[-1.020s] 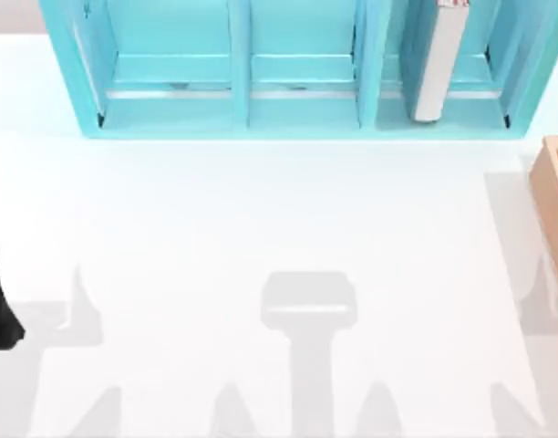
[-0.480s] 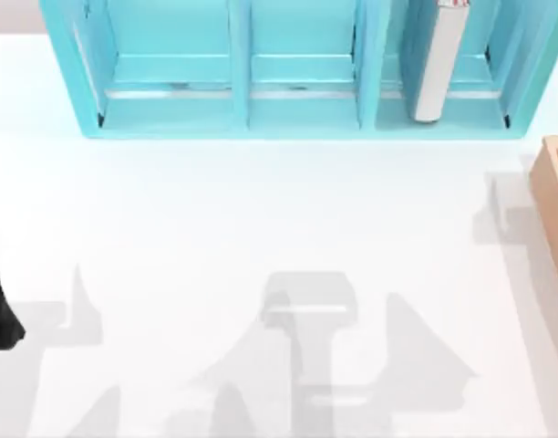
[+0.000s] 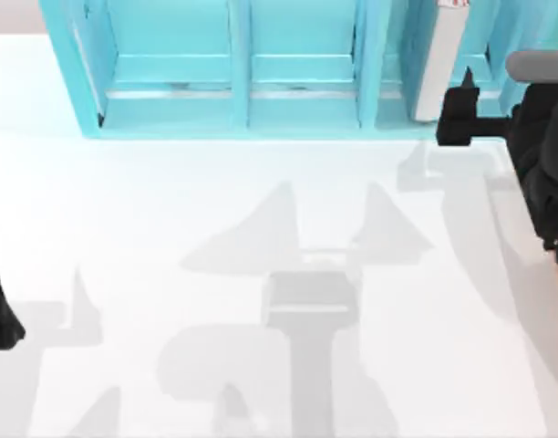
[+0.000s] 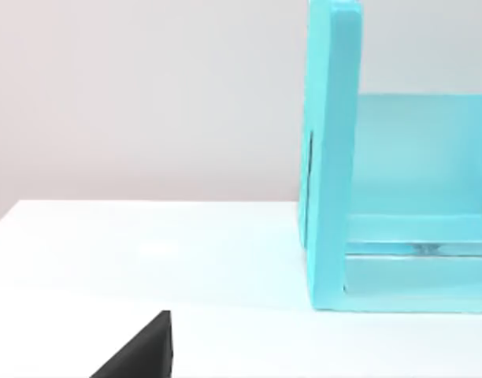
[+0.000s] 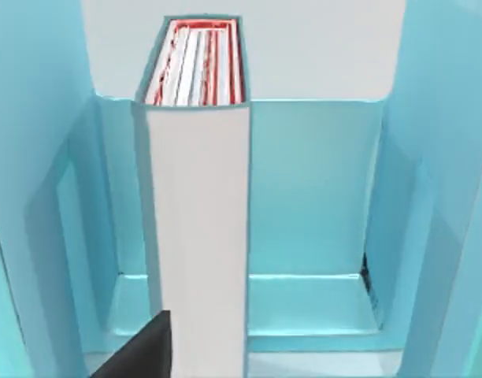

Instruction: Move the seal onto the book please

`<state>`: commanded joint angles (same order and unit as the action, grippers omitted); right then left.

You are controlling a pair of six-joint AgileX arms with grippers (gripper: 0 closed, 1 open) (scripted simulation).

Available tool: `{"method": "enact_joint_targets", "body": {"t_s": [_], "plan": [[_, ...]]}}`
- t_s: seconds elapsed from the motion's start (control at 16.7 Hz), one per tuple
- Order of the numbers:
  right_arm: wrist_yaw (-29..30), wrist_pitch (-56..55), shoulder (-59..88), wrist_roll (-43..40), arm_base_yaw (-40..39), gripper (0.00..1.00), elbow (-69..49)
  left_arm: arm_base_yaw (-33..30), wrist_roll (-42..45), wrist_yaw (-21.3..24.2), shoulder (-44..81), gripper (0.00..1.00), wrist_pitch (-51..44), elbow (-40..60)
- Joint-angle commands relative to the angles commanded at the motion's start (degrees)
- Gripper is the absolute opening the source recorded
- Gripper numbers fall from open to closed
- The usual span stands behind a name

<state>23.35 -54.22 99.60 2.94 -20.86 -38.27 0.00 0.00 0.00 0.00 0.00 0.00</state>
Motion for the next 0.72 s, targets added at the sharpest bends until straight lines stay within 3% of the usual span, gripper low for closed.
{"method": "enact_joint_targets", "body": {"t_s": [0.36, 0.72], "plan": [[4.9, -11.8, 20.6, 1.1, -4.2, 1.0, -8.5, 0.0, 0.0, 0.0, 0.0, 1.0, 0.0, 0.0], [5.4, -13.2, 22.7, 1.3, -4.6, 1.0, -9.6, 0.0, 0.0, 0.0, 0.0, 1.0, 0.0, 0.0]]}}
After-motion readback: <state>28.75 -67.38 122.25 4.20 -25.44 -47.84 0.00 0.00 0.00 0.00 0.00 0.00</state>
